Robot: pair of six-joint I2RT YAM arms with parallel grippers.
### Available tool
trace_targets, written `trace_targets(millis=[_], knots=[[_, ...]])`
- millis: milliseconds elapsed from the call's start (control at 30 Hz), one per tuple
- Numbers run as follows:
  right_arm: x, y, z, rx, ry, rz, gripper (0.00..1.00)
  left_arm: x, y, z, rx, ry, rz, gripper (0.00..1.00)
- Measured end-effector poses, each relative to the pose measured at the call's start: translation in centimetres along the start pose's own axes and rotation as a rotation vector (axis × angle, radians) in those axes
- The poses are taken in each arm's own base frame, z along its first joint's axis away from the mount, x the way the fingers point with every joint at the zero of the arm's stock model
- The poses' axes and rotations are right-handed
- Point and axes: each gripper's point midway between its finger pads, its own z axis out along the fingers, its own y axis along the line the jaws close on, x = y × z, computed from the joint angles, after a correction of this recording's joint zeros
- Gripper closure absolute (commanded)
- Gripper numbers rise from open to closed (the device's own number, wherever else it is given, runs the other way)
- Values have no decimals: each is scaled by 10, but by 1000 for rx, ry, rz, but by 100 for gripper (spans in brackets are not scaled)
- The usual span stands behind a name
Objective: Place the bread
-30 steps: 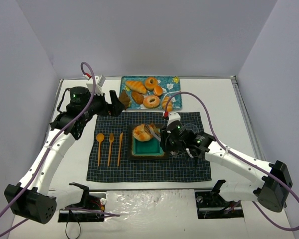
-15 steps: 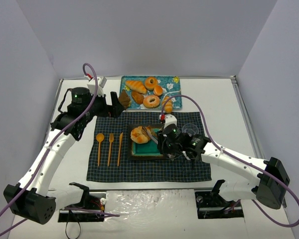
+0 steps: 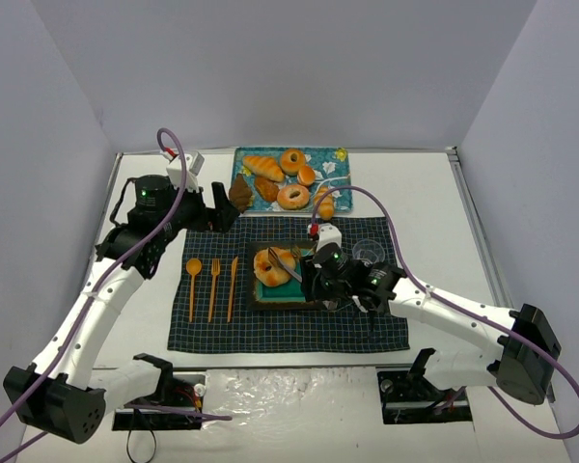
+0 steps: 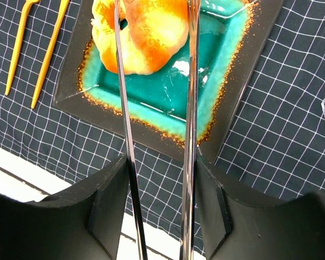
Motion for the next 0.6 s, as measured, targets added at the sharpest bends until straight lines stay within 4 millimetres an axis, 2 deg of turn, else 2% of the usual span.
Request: trace_targets(millis=[233,600], knots=[[-5,1,-4,7,-6,-2,54,-3,0,-3,-2,-12,2,3],[-49,4,-28,45,-100,8,53,-3,3,-3,-7,-13,1,3]])
